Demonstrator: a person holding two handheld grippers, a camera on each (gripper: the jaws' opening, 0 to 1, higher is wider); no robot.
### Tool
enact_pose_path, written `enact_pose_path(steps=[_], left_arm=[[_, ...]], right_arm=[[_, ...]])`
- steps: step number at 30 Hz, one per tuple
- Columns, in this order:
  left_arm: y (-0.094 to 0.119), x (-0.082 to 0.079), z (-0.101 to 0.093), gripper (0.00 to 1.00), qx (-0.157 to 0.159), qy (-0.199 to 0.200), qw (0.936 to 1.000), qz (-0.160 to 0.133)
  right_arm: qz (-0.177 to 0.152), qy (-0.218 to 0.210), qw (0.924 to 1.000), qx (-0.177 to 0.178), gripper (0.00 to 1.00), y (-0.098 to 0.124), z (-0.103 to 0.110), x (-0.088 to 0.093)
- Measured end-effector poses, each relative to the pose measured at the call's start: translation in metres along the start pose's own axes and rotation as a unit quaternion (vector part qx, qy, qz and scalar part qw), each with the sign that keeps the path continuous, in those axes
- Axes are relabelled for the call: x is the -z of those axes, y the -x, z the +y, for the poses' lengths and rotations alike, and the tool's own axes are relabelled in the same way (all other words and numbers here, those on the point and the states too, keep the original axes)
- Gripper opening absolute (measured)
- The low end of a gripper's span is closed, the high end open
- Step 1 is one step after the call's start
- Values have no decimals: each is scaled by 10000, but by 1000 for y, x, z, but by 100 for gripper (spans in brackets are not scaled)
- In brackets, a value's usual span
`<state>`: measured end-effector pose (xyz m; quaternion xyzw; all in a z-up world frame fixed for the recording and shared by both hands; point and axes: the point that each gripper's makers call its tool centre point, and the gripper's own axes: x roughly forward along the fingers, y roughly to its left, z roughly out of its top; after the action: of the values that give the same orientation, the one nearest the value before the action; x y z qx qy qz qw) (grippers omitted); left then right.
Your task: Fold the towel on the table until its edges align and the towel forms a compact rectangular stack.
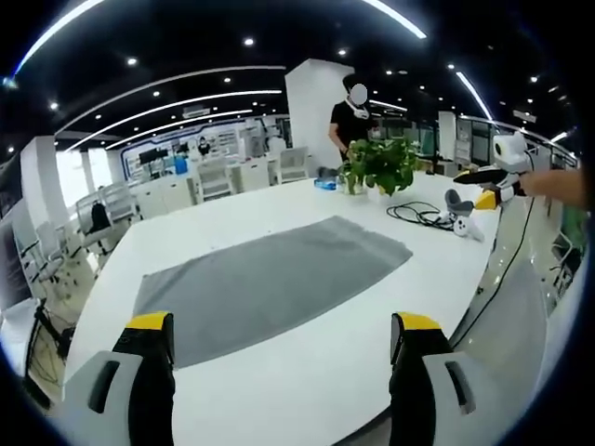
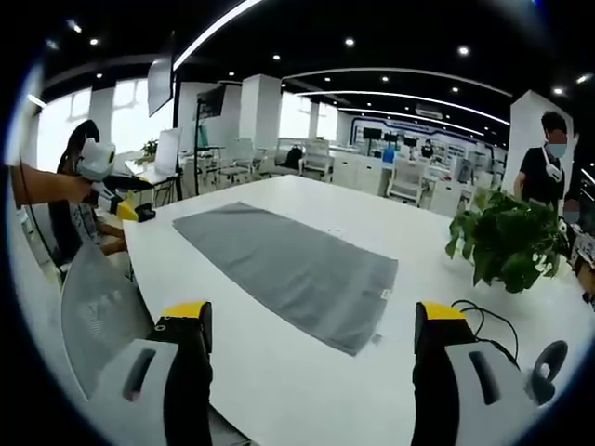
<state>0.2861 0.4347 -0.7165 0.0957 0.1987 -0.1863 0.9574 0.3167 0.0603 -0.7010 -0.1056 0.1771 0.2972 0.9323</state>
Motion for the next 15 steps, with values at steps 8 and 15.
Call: enact_pose_path(steps=[8, 15], left_arm=[[-5, -3, -9, 99, 204, 0, 9998, -24], [-10, -2, -13, 99, 395, -85, 9992, 14]], right_arm=[[65, -155, 9995, 251, 90, -5, -2, -7], [118, -129, 9988, 464, 88, -5, -8, -13]])
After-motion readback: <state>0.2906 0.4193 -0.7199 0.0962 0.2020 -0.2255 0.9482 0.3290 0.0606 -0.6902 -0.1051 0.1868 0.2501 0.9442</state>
